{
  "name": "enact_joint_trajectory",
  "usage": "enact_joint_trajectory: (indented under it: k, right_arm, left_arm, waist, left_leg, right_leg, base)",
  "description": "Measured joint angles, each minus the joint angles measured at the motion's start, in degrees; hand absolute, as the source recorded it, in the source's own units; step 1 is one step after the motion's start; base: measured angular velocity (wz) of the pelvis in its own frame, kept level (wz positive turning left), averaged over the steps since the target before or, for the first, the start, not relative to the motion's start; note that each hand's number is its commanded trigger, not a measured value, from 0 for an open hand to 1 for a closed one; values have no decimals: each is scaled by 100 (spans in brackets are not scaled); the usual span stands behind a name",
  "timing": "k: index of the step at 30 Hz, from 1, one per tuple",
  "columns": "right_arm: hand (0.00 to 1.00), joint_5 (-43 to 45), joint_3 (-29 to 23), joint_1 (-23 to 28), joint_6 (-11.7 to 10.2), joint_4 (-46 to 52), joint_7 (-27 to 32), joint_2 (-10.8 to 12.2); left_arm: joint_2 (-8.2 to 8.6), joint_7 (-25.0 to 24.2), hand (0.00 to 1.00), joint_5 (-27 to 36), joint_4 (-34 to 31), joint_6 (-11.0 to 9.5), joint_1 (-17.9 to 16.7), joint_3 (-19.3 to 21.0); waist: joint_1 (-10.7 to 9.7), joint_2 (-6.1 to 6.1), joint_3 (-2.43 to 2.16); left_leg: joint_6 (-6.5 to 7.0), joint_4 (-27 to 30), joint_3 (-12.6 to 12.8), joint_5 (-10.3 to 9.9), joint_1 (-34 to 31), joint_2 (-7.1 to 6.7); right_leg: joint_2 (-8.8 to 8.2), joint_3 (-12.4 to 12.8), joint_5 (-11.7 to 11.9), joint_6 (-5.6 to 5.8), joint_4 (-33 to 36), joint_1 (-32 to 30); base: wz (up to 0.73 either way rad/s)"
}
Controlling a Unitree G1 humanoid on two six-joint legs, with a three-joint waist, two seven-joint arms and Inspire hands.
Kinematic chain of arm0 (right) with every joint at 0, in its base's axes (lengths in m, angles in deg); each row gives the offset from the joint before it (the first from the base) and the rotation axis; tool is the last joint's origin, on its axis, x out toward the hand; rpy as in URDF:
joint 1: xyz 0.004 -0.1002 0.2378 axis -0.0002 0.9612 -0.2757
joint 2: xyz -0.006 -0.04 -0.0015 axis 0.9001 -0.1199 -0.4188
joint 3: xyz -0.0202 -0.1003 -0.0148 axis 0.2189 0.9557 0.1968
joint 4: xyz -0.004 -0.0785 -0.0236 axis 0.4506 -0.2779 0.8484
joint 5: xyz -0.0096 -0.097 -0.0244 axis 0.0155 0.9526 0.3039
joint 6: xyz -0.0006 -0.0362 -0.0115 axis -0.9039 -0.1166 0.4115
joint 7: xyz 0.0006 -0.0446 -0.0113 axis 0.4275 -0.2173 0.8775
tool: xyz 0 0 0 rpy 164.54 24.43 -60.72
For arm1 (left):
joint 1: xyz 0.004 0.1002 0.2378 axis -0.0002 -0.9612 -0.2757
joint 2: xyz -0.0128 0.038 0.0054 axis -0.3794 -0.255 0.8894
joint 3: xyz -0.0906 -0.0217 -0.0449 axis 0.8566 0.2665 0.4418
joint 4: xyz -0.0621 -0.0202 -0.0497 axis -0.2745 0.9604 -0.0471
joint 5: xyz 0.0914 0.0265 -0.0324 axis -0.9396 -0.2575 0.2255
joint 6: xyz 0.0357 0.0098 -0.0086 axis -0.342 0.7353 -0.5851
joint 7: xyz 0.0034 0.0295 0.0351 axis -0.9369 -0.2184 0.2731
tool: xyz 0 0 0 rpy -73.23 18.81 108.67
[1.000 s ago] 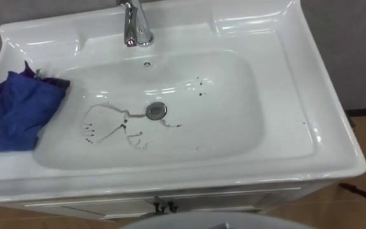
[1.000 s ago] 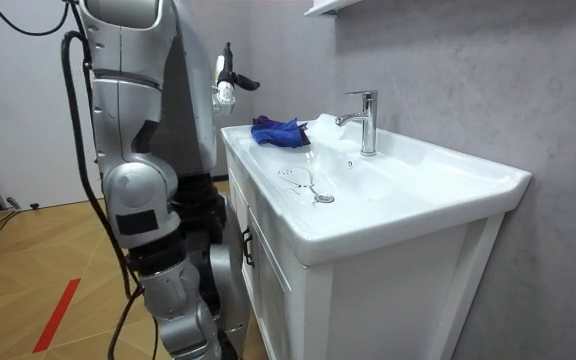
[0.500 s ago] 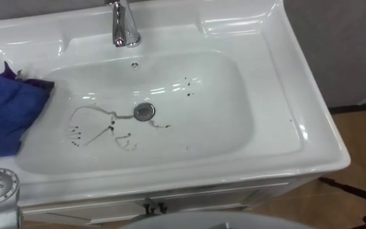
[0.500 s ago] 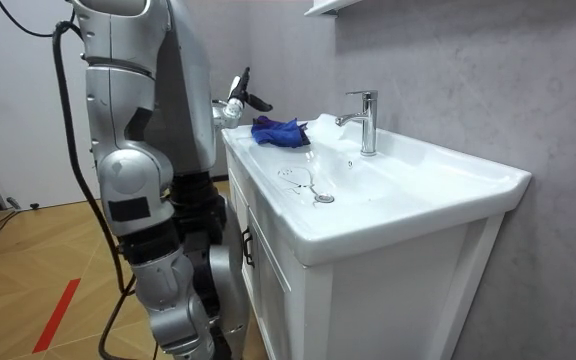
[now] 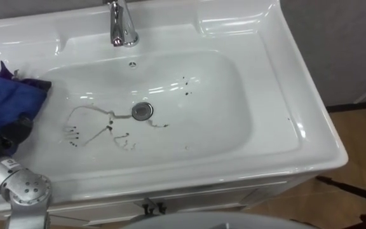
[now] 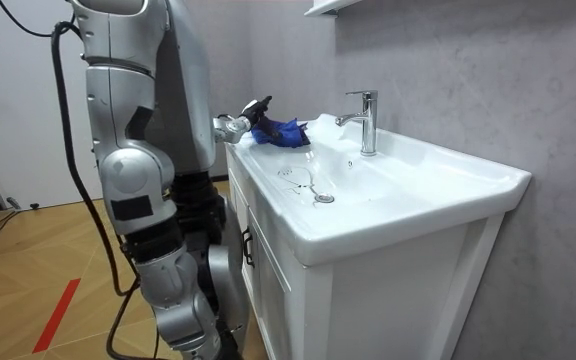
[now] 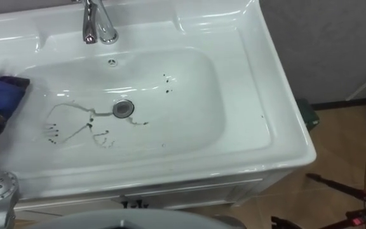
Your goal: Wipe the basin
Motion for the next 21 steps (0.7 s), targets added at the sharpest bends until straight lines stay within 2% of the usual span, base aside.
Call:
enact_joint_trajectory:
  k: [11,21]
  right_arm:
    - [0,-3,-4,-8,3,-17,-18,0]
    - [0,-1,-5,-7,0,-13,10,-25]
  left_arm:
    - [1,-48,0,-51,3,5,55,1]
    - [-3,-73,0,-105,3,5,224,42]
  waist:
    - [-31,23,-8]
    - [-69,124,9]
  left_leg:
    - [0,16,-13,0,-4,1]
    - [0,-14,88,0,24,18]
  right_leg:
    - [1,2,3,-3,-2,4]
    - [25,106,19,-10,7,-20]
  base:
    - [0]
    - [-4]
